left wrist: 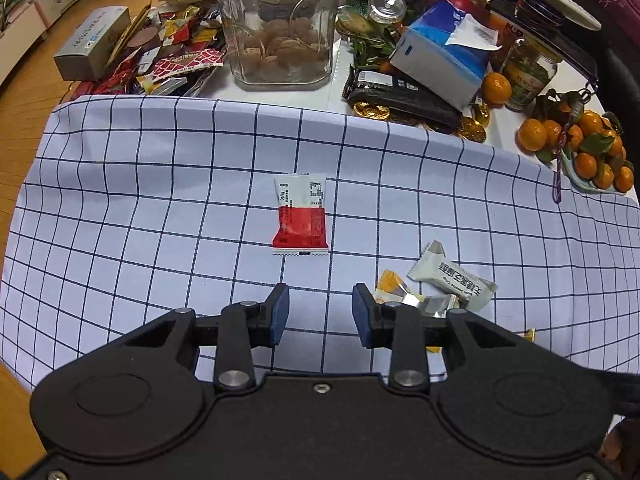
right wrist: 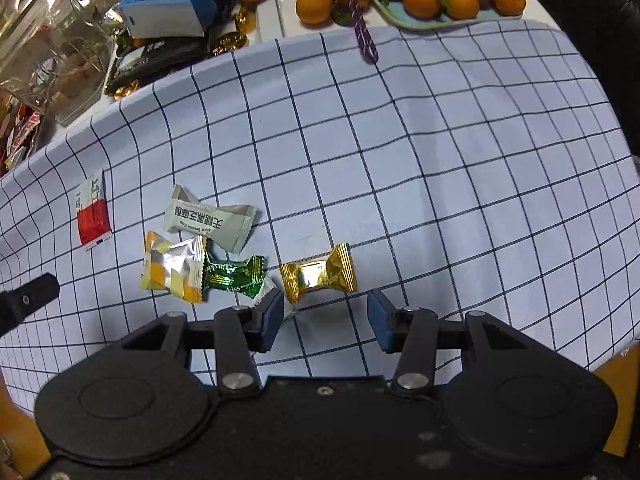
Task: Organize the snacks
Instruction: 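Grasp white sesame-crisp packet with right tool while left tool approaches red-white packet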
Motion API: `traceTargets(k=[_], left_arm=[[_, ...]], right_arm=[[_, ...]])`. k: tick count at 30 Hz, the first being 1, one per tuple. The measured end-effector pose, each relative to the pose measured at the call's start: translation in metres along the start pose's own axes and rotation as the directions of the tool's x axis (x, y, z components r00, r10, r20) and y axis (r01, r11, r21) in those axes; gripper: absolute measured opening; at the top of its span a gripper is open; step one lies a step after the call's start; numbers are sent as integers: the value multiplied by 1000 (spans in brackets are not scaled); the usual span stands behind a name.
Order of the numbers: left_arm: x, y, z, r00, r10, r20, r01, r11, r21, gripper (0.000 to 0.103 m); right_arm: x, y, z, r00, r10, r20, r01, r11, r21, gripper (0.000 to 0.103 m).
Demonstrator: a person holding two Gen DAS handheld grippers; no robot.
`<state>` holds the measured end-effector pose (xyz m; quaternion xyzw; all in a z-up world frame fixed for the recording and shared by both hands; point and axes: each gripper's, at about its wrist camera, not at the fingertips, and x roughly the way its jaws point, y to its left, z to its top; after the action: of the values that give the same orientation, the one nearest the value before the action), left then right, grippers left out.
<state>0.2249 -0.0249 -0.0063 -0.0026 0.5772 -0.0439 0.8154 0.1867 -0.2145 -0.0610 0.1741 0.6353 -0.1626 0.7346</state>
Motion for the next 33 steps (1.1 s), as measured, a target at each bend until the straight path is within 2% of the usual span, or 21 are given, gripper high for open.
traceTargets(k=[3,6,8,12,18,25,33], left_arm=[[12,0,10,997,15,-71,-16,1000,-23,43],[15,3,13,995,18,-96,-22,999,-44,43],[15,7,15,995,-4,-104,-2,998,-59,43],[16,14,18,991,-45,-127,34,996,-88,43],[21,24,19,987,-56,-153,38,992,-119,43],[24,36,20,981,-82,-176,54,985,-163,43],[23,32,18,983,-71,-168,48,989,-139,43]], right_arm=[[11,5,-2,999,-23,-40,22,1000,-8,47],[23,17,-3,996,-39,-84,35,998,-46,47],[28,26,-4,996,-32,-87,26,998,-61,46],[29,47,3,999,18,-38,-21,997,-73,45],[37,70,12,996,87,-3,-87,996,-27,44],[38,71,27,990,91,105,-93,996,14,43],[42,52,40,992,55,117,-69,990,123,39]])
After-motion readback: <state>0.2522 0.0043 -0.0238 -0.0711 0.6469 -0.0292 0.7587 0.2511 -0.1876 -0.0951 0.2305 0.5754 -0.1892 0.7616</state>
